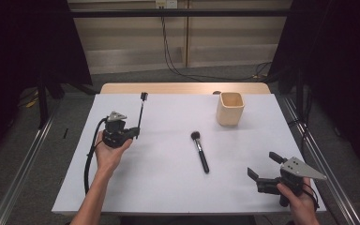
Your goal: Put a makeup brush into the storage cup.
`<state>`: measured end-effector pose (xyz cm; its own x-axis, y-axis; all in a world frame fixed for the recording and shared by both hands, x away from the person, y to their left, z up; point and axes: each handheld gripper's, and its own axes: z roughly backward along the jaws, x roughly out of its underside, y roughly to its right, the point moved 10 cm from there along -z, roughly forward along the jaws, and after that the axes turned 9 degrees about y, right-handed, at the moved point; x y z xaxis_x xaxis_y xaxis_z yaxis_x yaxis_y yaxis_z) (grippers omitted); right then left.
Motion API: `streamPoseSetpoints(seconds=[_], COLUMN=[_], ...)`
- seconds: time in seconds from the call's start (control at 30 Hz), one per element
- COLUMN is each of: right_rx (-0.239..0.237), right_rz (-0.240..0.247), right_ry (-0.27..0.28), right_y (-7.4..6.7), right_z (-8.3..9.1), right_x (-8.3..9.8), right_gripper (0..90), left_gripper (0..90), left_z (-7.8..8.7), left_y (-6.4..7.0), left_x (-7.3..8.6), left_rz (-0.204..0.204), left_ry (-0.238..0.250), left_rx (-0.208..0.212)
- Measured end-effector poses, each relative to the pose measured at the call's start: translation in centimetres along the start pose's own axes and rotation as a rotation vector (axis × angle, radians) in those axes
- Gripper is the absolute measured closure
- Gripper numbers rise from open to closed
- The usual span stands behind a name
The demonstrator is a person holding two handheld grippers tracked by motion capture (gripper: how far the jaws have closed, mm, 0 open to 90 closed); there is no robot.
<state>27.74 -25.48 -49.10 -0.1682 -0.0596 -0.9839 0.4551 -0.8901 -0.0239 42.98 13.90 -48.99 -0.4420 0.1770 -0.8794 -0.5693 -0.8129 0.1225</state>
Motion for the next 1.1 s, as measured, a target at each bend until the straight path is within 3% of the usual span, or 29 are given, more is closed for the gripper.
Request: streamPoseSetpoints(seconds=[0.07, 0.2, 0.23, 0.3, 0.37, 0.43, 0.67, 0.8, 1.1], right_rx=[-0.001, -0.007, -0.013, -0.021, -0.027, -0.032, -0.053, -0.066, -0.092], right_rz=[-0.001, -0.004, -0.006, -0.007, -0.011, -0.014, -0.015, -0.017, -0.044], right_ry=[0.003, 0.014, 0.02, 0.027, 0.026, 0.029, 0.046, 0.043, 0.043], right_y=[0.0, -0.2, -0.3, -0.5, -0.7, -0.8, -1.1, -1.3, -1.8], right_z=[0.0, 0.0, 0.0, 0.0, 0.0, -0.1, 0.0, -0.1, -0.7], right_x=[0.0, -0.2, -0.3, -0.4, -0.4, -0.4, -0.6, -0.6, -0.7], right_gripper=[0.0, 0.0, 0.0, 0.0, 0.0, 0.0, 0.0, 0.0, 0.0], left_gripper=[86.4, 86.4, 86.4, 86.4, 86.4, 86.5, 86.4, 86.4, 86.3], left_z=[0.1, 0.6, 0.8, 1.1, 1.6, 2.0, 3.4, 4.0, 4.7], left_y=[0.2, 0.7, 0.9, 1.2, 1.2, 1.4, 2.4, 3.2, 5.4], left_x=[-0.1, -0.1, -0.2, -0.2, -0.5, -0.7, -0.6, -0.2, 0.3], left_rz=[0.003, -0.042, -0.036, -0.032, -0.057, -0.049, -0.051, -0.078, -0.071], left_ry=[0.03, 0.05, 0.064, 0.086, 0.111, 0.126, 0.204, 0.209, 0.246], left_rx=[0.004, 0.03, 0.039, 0.042, 0.021, 0.014, 0.049, 0.072, 0.144])
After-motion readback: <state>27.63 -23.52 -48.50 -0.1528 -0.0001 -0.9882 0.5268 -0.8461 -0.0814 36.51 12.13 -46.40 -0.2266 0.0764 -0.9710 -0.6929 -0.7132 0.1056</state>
